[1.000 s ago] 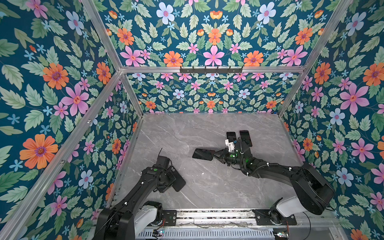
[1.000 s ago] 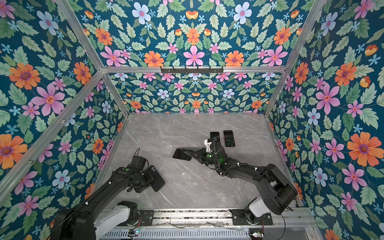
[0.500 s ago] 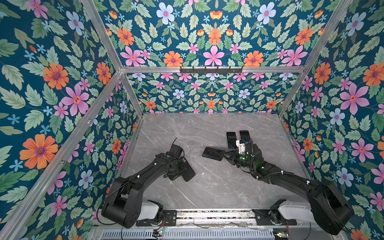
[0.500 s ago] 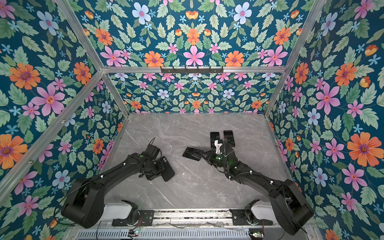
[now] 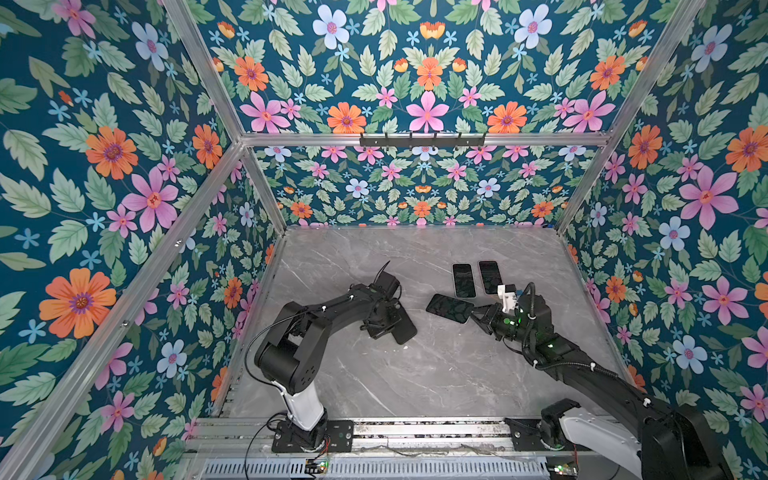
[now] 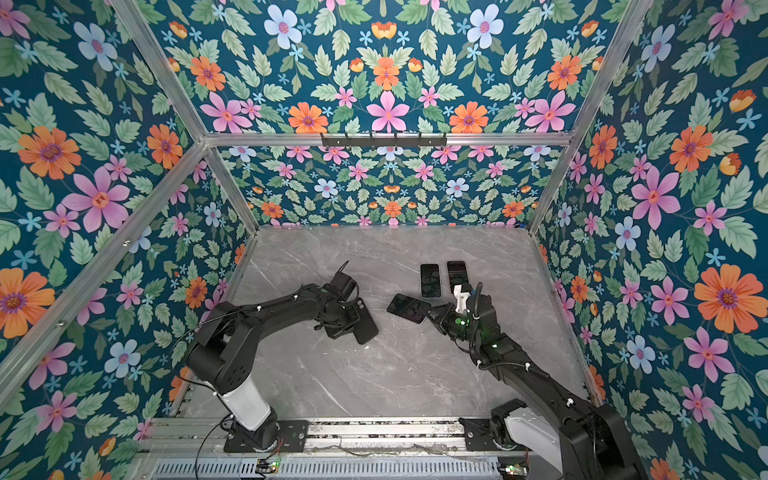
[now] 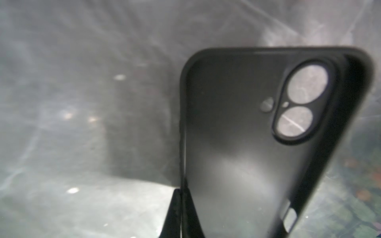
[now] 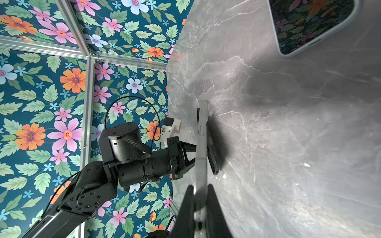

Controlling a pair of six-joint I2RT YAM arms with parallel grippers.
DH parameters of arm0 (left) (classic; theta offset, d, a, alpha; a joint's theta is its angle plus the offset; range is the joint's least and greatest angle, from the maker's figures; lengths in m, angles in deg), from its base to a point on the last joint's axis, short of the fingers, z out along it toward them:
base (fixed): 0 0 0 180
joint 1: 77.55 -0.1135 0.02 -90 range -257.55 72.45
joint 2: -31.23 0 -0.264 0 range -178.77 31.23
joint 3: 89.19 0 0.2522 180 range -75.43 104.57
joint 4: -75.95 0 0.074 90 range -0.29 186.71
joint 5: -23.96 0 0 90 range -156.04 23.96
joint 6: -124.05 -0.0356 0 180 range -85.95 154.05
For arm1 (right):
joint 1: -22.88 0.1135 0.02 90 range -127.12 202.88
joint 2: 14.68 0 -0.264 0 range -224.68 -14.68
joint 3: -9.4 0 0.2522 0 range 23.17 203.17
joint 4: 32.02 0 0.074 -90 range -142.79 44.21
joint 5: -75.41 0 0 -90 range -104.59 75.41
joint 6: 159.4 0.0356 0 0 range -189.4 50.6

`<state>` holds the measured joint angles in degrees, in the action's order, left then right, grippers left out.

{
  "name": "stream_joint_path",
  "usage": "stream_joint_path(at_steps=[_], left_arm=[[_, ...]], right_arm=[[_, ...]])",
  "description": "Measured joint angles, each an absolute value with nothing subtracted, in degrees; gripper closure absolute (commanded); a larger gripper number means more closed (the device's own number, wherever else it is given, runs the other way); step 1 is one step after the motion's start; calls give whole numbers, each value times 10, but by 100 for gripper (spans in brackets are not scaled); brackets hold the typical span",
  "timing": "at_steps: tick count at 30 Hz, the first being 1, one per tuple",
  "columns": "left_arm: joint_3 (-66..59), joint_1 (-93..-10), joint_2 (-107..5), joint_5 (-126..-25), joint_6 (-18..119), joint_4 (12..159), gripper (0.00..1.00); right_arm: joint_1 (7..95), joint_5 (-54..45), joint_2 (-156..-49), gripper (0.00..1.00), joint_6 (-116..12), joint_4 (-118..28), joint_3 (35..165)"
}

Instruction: Put the phone into the phone case

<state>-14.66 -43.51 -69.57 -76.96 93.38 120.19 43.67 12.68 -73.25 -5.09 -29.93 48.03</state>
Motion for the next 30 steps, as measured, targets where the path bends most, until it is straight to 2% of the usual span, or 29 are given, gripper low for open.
stream_joint_path(at_steps=[3, 12, 16, 30], left_arm=[[-133, -427, -715, -772, 937, 1197, 91], [-140, -415, -709, -776, 942, 1189, 66], [-177, -408, -672, -783, 943, 1179, 59], [-245, -385, -646, -858, 939, 1070, 60]], right_arm=[[431, 129, -722, 100, -54, -310, 479], [430, 141, -727, 100, -66, -314, 470], [430, 155, -743, 100, -68, -309, 472], [438, 168, -761, 100, -85, -320, 495]])
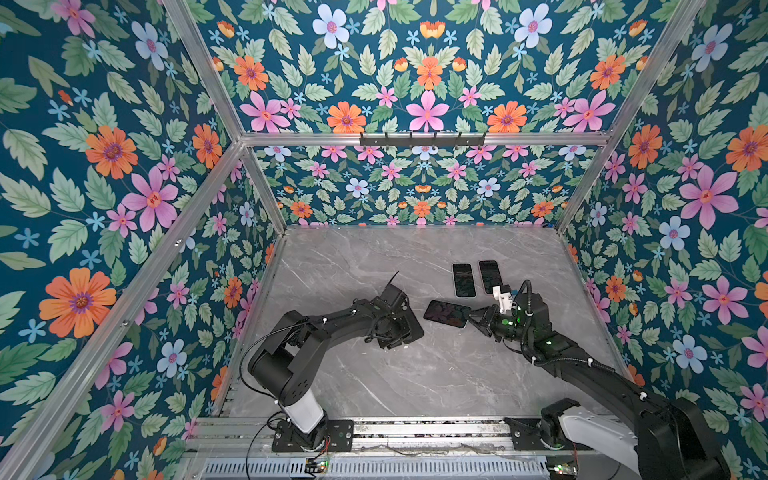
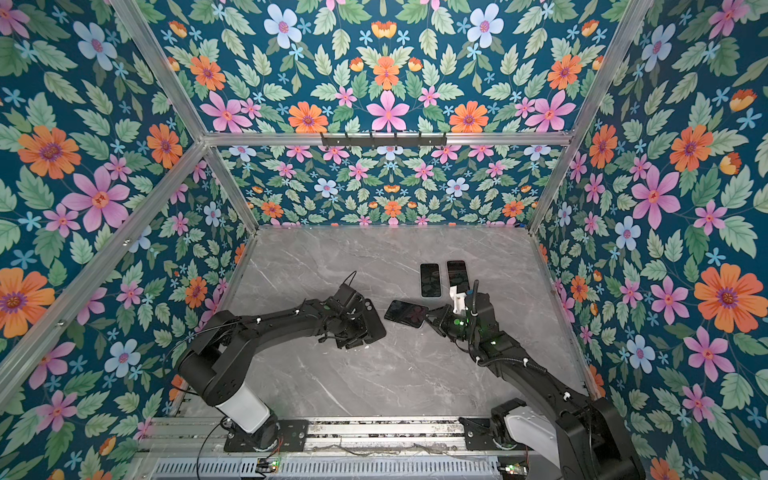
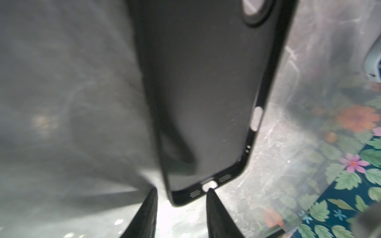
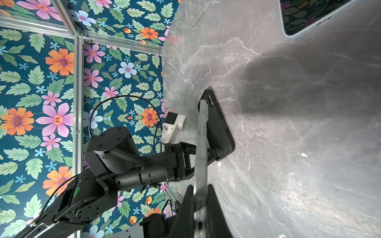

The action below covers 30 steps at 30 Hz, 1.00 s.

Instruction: Put the phone into the phone case

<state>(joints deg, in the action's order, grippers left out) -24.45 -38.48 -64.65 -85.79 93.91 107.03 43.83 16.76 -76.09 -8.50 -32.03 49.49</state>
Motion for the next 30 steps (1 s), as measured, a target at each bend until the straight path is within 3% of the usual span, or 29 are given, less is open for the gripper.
stream_joint_path(at_steps=[22, 30], left_arm=[[-213, -370, -704, -911, 926, 975, 60], [-223, -403, -649, -893, 892, 1010, 57]], right_arm=[[439, 167, -779, 100, -91, -318, 500], [447, 165, -793, 100, -74, -311, 505]])
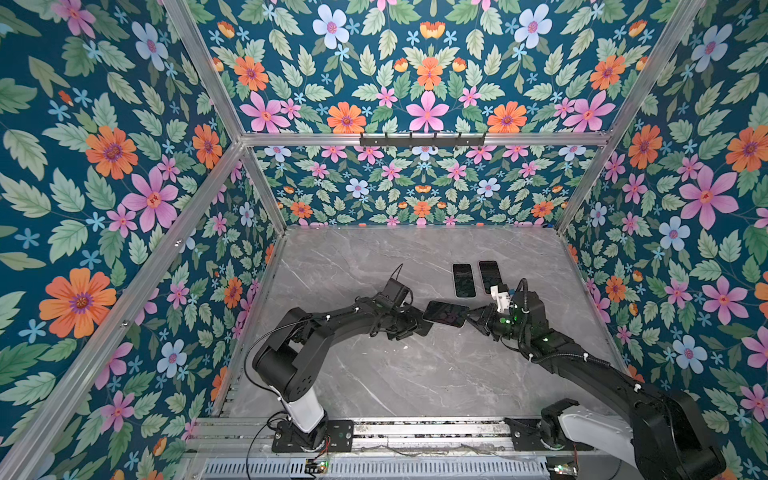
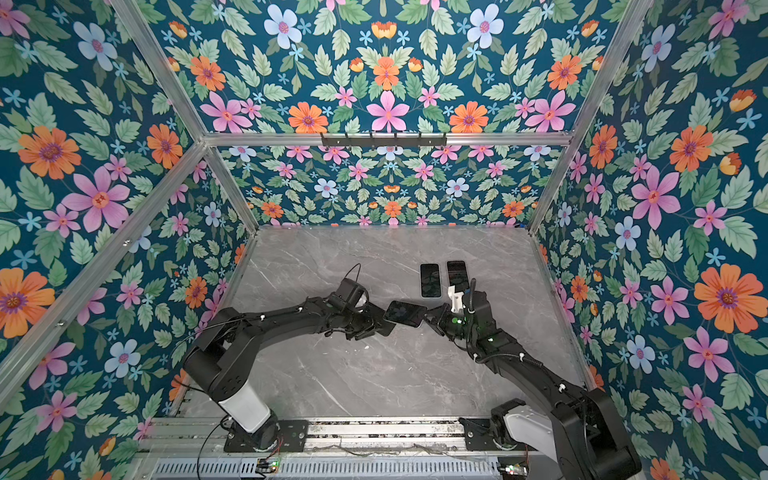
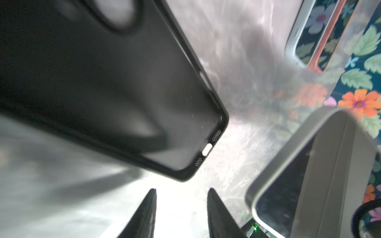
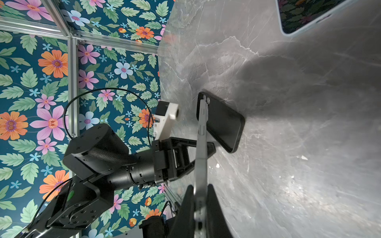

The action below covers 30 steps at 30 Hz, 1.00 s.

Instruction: Put the phone into the phone case

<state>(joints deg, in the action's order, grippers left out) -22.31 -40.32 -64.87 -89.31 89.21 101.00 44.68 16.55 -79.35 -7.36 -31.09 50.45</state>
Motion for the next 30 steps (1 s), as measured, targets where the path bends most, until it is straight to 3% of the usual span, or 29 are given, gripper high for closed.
stream_joint_path(at_steps=[9, 18, 30], left_arm=[[-191, -538, -638, -908, 787, 1071, 55], [-187, -601, -696, -971, 741, 1033, 53], [-211, -623, -730, -1044, 746, 935, 46]], right_arm=[[480, 167, -891, 100, -19, -239, 544], [502, 178, -1032, 100, 28, -114, 578], [517, 176, -1128, 100, 34, -44, 588]])
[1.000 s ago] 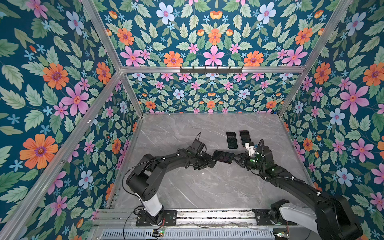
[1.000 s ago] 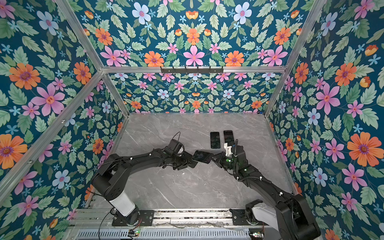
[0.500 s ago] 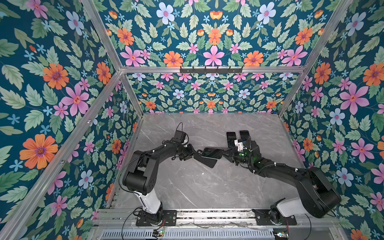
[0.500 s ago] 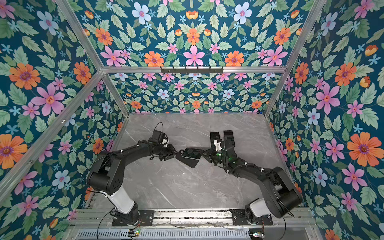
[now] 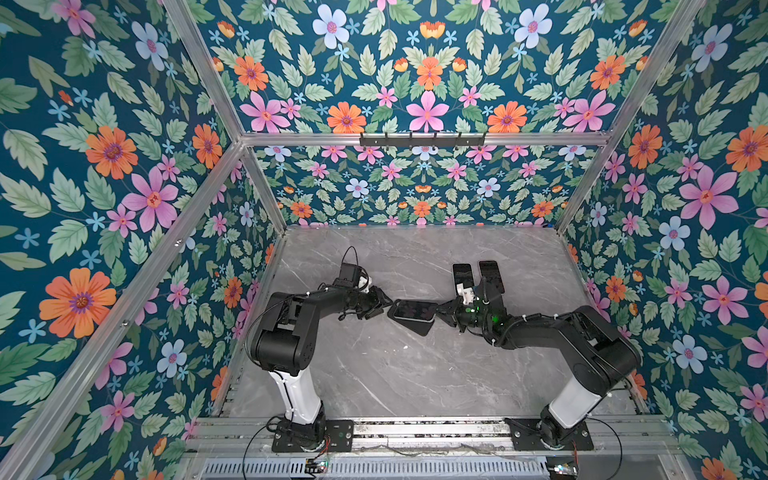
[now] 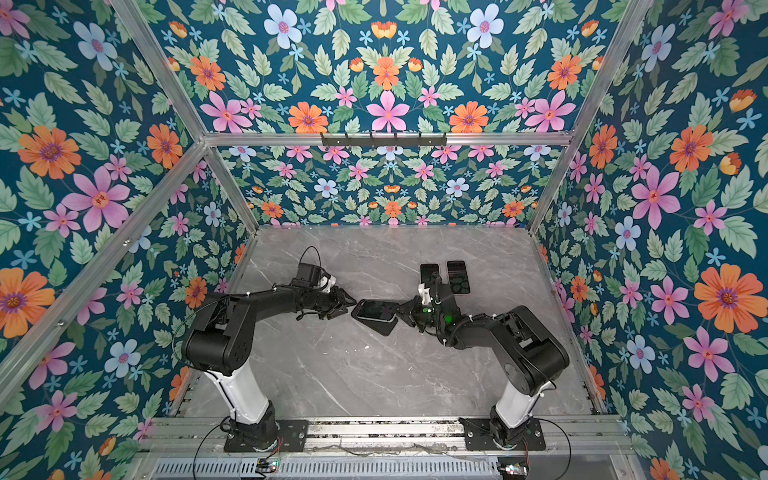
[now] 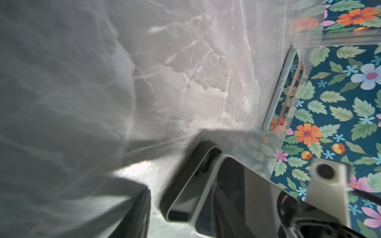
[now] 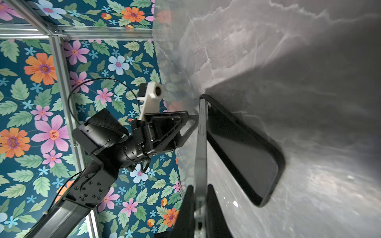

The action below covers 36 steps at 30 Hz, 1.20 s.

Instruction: Put the phone into the phone case

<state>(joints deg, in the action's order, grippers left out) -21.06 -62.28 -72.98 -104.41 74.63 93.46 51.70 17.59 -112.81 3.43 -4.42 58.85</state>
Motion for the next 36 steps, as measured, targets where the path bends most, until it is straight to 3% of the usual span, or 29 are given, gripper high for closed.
stream_joint_path(at_steps=[36], left_arm=[[-259, -626, -724, -1091, 774, 859, 53]], right_arm=[[521, 191, -1206, 100, 38, 15, 598]])
